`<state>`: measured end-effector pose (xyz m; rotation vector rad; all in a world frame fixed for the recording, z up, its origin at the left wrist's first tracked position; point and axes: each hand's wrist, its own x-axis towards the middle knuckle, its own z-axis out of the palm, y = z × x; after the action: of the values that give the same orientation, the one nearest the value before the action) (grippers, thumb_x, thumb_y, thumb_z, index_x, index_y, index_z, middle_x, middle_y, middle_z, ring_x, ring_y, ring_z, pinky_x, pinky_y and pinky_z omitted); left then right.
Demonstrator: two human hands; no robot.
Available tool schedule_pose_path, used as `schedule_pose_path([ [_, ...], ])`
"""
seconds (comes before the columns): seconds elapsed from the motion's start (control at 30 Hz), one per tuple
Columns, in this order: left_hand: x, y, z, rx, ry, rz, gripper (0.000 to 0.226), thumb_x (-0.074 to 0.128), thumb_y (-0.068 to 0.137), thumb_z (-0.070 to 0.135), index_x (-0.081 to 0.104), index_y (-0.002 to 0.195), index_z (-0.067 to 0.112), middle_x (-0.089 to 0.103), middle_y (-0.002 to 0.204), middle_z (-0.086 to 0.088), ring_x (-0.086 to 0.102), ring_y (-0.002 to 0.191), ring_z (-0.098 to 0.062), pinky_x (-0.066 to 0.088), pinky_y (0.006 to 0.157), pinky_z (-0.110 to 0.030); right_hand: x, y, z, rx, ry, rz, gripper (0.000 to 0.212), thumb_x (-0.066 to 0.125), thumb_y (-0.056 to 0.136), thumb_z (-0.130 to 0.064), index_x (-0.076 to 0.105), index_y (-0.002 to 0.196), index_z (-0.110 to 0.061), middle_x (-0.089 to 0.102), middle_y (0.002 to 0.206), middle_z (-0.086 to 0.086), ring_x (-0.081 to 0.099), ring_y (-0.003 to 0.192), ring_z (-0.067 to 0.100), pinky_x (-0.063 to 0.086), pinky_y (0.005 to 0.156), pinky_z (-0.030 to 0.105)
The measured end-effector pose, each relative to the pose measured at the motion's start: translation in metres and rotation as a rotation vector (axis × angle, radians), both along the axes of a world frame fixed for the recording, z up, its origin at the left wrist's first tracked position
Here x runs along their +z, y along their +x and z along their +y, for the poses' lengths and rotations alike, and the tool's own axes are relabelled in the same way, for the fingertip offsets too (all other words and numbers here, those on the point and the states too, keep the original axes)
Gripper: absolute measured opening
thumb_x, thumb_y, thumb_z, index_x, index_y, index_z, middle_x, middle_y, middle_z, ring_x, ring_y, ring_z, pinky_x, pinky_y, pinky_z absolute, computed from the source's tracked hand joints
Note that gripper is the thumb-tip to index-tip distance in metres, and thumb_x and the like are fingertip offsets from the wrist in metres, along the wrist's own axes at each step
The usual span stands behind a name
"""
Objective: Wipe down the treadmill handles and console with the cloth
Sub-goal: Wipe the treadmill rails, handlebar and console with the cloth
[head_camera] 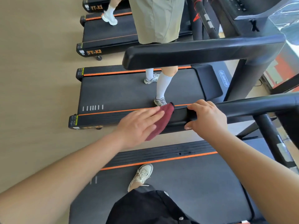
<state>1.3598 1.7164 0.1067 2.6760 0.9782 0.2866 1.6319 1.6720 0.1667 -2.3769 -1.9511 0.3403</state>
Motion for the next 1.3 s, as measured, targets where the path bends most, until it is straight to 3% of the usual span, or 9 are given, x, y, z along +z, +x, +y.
schedule_pose_path([
  [0.1,0.001,-0.006,0.004,0.094,-0.124,0.044,0.056,0.027,0.103,0.055,0.034,0.157,0.041,0.04,0.158,0.011,0.047,0.133,-0.023,0.044,0.104,-0.04,-0.001,0.003,-0.006,0.047,0.006,0.033,0.065,0.084,0.074,-0.047,0.059,0.133,-0.035,0.056,0.127,-0.015,0.045,0.123,0.014,0.048,0.081,0.033],
  [0.27,0.012,0.076,-0.005,0.316,0.069,0.252,0.062,0.007,0.1,0.054,0.038,0.151,0.037,0.06,0.136,0.007,0.062,0.108,-0.03,0.047,0.085,-0.042,0.01,0.036,-0.021,0.007,0.159,0.293,0.06,0.08,0.083,-0.03,0.058,0.139,-0.029,0.057,0.134,-0.016,0.048,0.128,0.011,0.048,0.099,0.036],
  [0.43,0.013,0.119,-0.019,0.187,0.104,0.276,0.063,0.018,0.101,0.047,0.027,0.159,0.023,0.045,0.153,0.0,0.053,0.126,-0.03,0.041,0.102,-0.046,0.016,0.088,-0.05,-0.13,0.341,0.298,0.028,0.068,0.091,-0.013,0.072,0.118,-0.016,0.068,0.113,-0.004,0.063,0.106,0.023,0.052,0.093,0.04],
  [0.53,0.008,0.097,-0.02,0.014,0.16,0.296,0.065,0.026,0.102,0.04,0.02,0.162,0.017,0.027,0.167,-0.006,0.037,0.144,-0.033,0.033,0.117,-0.049,0.02,0.11,-0.072,-0.209,0.306,0.326,0.024,0.061,0.095,-0.01,0.074,0.114,-0.016,0.068,0.11,-0.006,0.066,0.096,0.02,0.046,0.086,0.028],
  [0.73,0.022,0.175,0.003,-0.112,0.072,0.385,0.068,0.02,0.106,0.053,-0.015,0.159,0.03,-0.001,0.171,0.002,0.023,0.15,-0.026,0.029,0.119,-0.043,0.015,0.137,-0.085,-0.332,0.259,0.33,0.029,0.054,0.1,-0.014,0.071,0.122,-0.019,0.065,0.12,-0.008,0.061,0.106,0.016,0.039,0.083,0.021],
  [0.87,0.027,0.255,0.008,-0.094,-0.032,0.273,0.067,0.023,0.105,0.055,-0.006,0.161,0.035,0.008,0.17,0.004,0.038,0.139,-0.028,0.039,0.108,-0.048,0.013,0.153,-0.068,-0.385,0.354,0.229,0.03,0.053,0.098,-0.015,0.07,0.122,-0.022,0.063,0.123,-0.01,0.056,0.117,0.016,0.051,0.088,0.038],
  [1.0,0.017,0.251,0.004,-0.141,0.067,0.248,0.068,0.01,0.1,0.053,-0.007,0.161,0.027,0.016,0.169,-0.003,0.045,0.132,-0.03,0.045,0.101,-0.047,0.012,0.181,-0.069,-0.49,0.393,0.194,0.032,0.055,0.096,-0.013,0.07,0.123,-0.021,0.061,0.126,-0.01,0.053,0.121,0.016,0.05,0.093,0.036],
  [1.17,0.027,0.285,0.021,-0.272,-0.045,0.339,0.073,0.016,0.102,0.053,-0.027,0.155,0.027,-0.008,0.17,-0.004,0.034,0.141,-0.029,0.041,0.11,-0.046,0.013,0.217,-0.095,-0.63,0.358,0.161,0.033,0.057,0.095,-0.012,0.07,0.124,-0.021,0.061,0.129,-0.008,0.051,0.124,0.016,0.041,0.094,0.026],
  [1.3,0.04,0.367,0.026,-0.275,-0.172,0.289,0.067,0.021,0.107,0.052,-0.019,0.159,0.035,-0.009,0.17,0.007,0.032,0.143,-0.028,0.04,0.109,-0.047,0.021,0.236,-0.111,-0.693,0.326,0.127,0.032,0.063,0.093,-0.015,0.069,0.124,-0.019,0.061,0.128,-0.005,0.052,0.124,0.019,0.046,0.094,0.031],
])
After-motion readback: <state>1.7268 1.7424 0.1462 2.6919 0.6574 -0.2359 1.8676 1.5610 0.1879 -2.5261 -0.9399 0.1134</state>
